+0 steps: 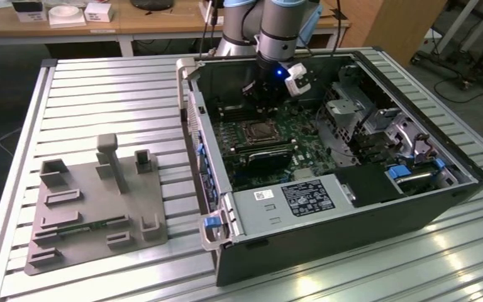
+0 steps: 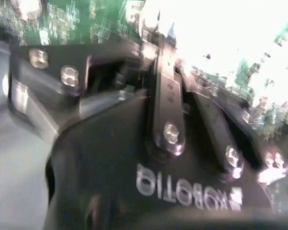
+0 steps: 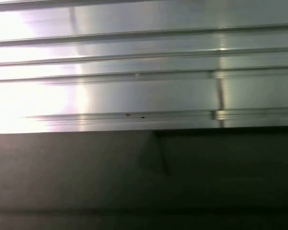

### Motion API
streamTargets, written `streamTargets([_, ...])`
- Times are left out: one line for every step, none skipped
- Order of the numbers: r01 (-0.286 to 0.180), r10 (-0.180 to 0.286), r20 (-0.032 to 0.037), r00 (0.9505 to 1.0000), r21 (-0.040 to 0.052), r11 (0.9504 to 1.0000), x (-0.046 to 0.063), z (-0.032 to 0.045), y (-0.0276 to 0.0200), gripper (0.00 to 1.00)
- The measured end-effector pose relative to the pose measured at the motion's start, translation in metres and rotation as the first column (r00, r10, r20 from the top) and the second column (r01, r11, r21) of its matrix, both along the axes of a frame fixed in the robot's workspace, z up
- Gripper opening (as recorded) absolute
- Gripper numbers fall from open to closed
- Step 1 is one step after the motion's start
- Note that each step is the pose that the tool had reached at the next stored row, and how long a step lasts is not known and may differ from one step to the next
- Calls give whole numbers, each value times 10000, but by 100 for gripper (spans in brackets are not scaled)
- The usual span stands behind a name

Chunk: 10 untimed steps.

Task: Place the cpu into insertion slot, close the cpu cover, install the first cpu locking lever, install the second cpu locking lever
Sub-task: 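Install the first cpu locking lever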

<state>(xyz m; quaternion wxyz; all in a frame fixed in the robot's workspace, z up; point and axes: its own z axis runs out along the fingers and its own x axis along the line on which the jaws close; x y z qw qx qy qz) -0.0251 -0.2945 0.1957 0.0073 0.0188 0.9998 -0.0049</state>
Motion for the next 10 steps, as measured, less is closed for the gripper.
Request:
streamTargets([-4, 4, -3, 10000, 8, 10000, 1, -3, -38, 10])
streamTargets([-4, 4, -22, 10000, 41, 10000, 0, -5, -63, 10])
streamTargets([-4, 4, -25, 10000, -18, 10000, -2, 6, -91, 10])
streamTargets([-4, 4, -9, 10000, -32, 10000, -1, 7, -95, 10])
streamTargets([-3, 3, -3, 10000, -30, 10000, -1, 5, -95, 10])
streamTargets([-2, 2, 2, 10000, -23, 10000, 0, 4, -95, 10])
streamTargets([-3, 3, 3, 10000, -20, 10000, 0, 5, -94, 10])
streamTargets([-4, 4, 6, 10000, -10, 10000, 1, 14, -93, 10])
streamTargets([-5, 5, 10, 10000, 5, 10000, 2, 23, -93, 10])
streamTargets([-6, 6, 16, 10000, 27, 10000, 3, 37, -92, 10])
